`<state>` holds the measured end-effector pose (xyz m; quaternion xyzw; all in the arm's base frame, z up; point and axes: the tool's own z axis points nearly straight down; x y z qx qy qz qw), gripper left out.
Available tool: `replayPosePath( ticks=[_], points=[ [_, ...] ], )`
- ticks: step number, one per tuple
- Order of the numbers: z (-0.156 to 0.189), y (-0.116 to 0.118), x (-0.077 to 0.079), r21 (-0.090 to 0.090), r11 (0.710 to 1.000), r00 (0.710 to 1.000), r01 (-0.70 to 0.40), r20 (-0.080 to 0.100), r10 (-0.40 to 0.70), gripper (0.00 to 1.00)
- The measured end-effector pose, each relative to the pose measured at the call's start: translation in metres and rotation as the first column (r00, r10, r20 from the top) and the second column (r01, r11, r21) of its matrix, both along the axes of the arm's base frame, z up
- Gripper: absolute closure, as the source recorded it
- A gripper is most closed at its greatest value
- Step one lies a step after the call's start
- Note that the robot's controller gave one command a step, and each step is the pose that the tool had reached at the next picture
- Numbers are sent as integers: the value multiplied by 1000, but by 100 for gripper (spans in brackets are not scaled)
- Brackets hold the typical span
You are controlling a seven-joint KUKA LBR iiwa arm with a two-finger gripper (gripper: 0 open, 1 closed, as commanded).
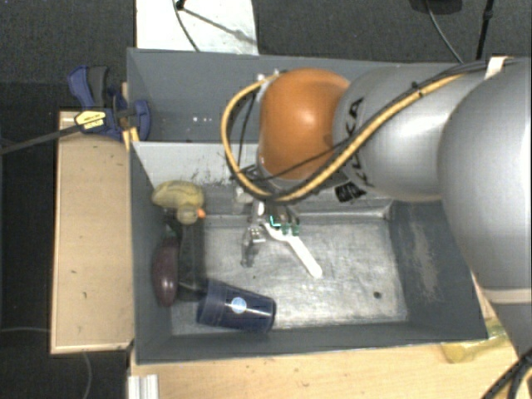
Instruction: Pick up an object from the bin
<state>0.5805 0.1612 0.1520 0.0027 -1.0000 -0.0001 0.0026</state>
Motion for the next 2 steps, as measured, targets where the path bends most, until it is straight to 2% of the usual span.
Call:
replayPosePath(
  ticks=[1, 2],
  points=[
    [5, -1, 2, 1, 1000, 1000, 4, 8, -4, 0],
    [-55, -56, 8, 2, 990, 990, 142, 10, -142, 0]
  ],
)
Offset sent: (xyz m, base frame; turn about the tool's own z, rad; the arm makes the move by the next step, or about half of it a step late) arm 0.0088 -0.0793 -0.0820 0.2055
